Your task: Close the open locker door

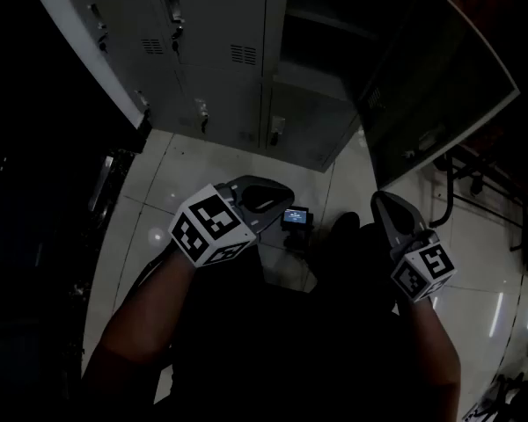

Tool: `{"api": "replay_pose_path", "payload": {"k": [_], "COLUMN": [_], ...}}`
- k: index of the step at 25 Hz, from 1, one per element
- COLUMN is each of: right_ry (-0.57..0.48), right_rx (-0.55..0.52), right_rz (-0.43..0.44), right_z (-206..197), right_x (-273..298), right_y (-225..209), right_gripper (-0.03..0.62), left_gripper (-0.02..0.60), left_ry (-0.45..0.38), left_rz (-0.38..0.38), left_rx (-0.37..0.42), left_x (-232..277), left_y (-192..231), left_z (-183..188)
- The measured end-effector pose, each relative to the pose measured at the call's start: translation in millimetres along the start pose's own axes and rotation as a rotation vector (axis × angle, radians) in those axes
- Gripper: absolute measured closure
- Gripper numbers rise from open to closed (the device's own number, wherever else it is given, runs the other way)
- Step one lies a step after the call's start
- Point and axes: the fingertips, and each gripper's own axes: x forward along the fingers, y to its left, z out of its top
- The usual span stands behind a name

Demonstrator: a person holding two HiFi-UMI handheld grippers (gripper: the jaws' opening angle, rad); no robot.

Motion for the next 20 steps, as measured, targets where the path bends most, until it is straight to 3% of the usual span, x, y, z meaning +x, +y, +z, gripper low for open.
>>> {"api": "replay_pose_path", "payload": {"k": [13, 16, 20], "right_ry": [-0.043, -0.051, -0.079], "right_rx": [-0.016, -0.03, -0.046], "right_rz": [-0.029, -0.077, -0.16], "right_z": [7, 12, 25], "right_x": [-9, -18, -31], "right_y": [-6, -17, -40], "right_gripper": [0.591, 0.59, 0.52], "left_gripper": [0.569, 0.569, 0.569], "left_ry": [-0.003, -0.001, 0.004], "left_rz": [0.0, 0.0, -0.001], "left_rx": [-0.001, -0.004, -0.001], "left_x": [2, 3, 3], "left_y": [0, -1, 0], "left_z": [-1, -2, -1]}}
